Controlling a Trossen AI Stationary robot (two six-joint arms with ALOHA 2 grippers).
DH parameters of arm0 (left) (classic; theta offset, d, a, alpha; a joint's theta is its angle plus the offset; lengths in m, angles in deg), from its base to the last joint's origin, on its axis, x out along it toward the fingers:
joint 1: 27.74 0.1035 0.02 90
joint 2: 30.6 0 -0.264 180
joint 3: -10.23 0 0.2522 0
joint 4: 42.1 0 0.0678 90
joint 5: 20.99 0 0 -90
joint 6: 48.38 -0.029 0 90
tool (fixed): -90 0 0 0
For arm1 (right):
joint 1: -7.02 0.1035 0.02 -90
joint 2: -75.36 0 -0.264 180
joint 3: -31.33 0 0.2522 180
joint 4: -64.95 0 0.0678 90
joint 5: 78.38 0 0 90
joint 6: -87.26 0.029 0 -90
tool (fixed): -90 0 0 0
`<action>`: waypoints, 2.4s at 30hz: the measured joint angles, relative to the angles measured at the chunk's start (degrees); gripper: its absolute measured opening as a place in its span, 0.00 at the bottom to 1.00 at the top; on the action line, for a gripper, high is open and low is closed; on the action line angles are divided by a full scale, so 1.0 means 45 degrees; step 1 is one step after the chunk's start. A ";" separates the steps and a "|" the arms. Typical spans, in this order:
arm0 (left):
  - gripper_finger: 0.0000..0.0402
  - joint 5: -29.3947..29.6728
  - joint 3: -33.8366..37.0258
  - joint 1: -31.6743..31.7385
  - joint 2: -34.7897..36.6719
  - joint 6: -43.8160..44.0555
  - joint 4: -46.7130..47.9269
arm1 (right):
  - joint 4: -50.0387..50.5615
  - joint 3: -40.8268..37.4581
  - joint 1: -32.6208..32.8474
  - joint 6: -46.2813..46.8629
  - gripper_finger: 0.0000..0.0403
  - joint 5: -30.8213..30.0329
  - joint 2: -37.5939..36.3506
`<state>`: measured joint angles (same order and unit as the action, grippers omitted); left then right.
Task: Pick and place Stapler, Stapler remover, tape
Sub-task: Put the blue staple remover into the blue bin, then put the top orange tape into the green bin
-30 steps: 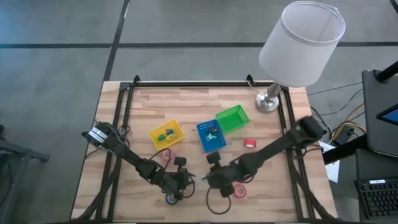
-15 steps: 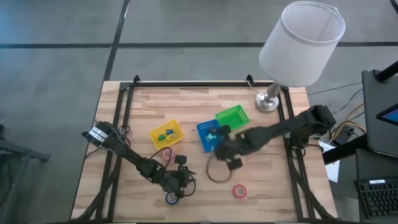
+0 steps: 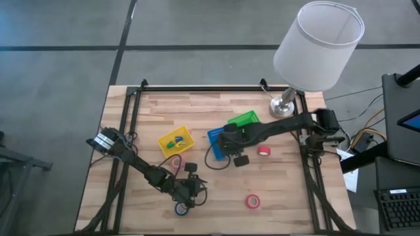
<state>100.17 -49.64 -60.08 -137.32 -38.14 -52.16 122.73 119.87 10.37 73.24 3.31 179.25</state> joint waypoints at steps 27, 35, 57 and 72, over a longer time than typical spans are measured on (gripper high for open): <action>0.30 0.0000 0.0087 0.0073 0.0005 0.0015 0.0111 | -0.0804 0.0000 -0.0172 -0.0659 0.16 0.0814 0.2124; 0.30 0.0000 0.0087 0.0105 0.0005 0.0010 0.0170 | -0.0811 0.0144 -0.0162 -0.0681 0.25 0.0819 0.1797; 0.30 -0.0003 0.0092 0.0102 0.0005 0.0137 0.0257 | 0.4724 0.1780 0.0190 0.4400 0.32 0.0851 -0.0462; 0.30 0.0000 0.0091 0.0134 0.0005 0.0500 0.0261 | 0.5501 -0.2212 0.0256 0.6736 0.48 0.0896 -0.2377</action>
<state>100.17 -49.23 -59.48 -137.30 -35.89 -50.98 147.48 109.92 11.52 103.55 7.35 168.55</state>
